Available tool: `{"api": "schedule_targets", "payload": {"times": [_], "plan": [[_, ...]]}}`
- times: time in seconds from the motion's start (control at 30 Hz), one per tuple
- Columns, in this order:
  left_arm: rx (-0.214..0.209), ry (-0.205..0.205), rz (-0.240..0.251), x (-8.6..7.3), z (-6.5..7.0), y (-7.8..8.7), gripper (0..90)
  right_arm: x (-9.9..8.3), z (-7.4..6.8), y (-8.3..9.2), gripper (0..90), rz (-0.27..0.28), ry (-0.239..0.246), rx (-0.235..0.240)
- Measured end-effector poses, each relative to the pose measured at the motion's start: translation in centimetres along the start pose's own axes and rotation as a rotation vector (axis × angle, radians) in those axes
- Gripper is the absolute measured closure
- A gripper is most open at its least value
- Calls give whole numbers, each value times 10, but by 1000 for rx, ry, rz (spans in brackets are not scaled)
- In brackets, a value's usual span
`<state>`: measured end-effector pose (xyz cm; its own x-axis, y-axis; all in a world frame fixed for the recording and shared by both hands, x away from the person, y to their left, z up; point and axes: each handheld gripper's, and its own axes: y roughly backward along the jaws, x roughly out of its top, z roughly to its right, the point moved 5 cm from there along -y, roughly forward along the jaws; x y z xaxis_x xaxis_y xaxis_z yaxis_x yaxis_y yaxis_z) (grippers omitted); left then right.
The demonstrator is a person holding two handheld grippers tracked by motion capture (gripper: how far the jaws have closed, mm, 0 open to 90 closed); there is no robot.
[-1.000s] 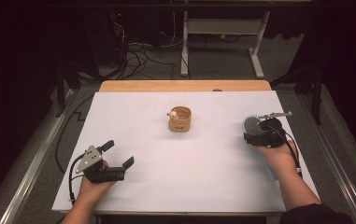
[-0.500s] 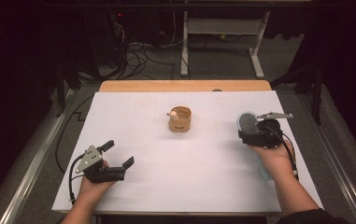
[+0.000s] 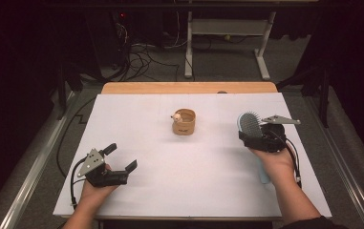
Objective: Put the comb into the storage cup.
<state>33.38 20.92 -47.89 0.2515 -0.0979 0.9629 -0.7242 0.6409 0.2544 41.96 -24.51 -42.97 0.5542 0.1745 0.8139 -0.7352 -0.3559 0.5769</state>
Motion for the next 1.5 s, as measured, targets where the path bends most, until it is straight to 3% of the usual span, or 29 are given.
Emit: {"api": "schedule_targets", "payload": {"times": [0.13,1.03,1.5], "plan": [[1,-1,1,0,0,0,1,2,-5,2,212,35,-6,15],[2,5,-6,0,0,-2,1,7,-28,17,211,236,72,54],[-1,3,-12,1,3,-1,1,-1,-34,24,212,327,63,78]]}}
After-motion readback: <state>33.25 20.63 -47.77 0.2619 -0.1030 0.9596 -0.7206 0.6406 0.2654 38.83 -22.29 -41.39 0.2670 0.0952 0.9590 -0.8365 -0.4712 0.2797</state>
